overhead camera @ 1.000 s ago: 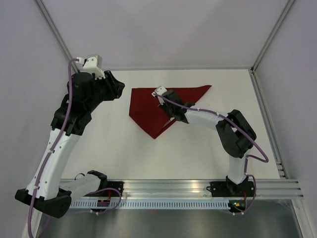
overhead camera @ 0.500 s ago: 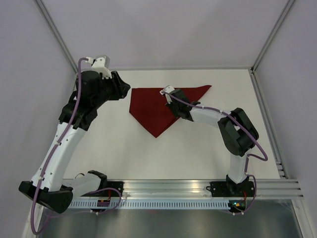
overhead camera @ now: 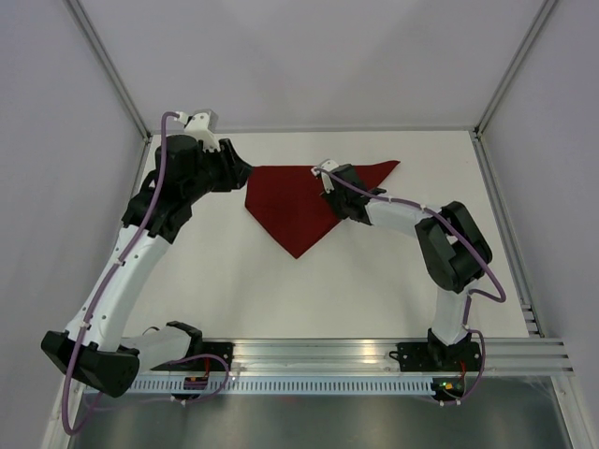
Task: Fold the napkin, place the utensils inside, and roll it up
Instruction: Fold the napkin
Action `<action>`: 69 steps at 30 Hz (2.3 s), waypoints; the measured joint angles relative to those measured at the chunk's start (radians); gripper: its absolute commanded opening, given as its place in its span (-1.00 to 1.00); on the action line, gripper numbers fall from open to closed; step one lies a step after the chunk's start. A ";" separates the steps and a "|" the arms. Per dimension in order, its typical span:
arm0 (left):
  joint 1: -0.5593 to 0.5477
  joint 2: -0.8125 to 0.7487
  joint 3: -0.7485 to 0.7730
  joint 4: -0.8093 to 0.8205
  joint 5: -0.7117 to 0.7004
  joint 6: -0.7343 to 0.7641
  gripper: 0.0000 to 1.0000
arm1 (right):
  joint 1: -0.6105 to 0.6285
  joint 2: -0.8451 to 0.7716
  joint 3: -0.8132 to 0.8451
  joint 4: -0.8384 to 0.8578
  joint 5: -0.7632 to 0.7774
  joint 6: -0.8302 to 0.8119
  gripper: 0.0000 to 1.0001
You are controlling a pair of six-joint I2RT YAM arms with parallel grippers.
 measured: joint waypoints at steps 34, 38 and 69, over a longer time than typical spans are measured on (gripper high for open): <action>0.000 0.010 -0.067 0.049 0.047 0.000 -0.05 | -0.535 0.276 0.571 -0.319 -0.411 0.230 0.22; 0.000 0.012 -0.071 0.056 0.050 0.000 -0.05 | -0.600 0.348 0.629 -0.351 -0.486 0.296 0.24; 0.000 0.016 -0.114 0.078 0.050 0.000 -0.05 | -0.658 0.475 0.578 -0.069 -0.704 0.623 -0.87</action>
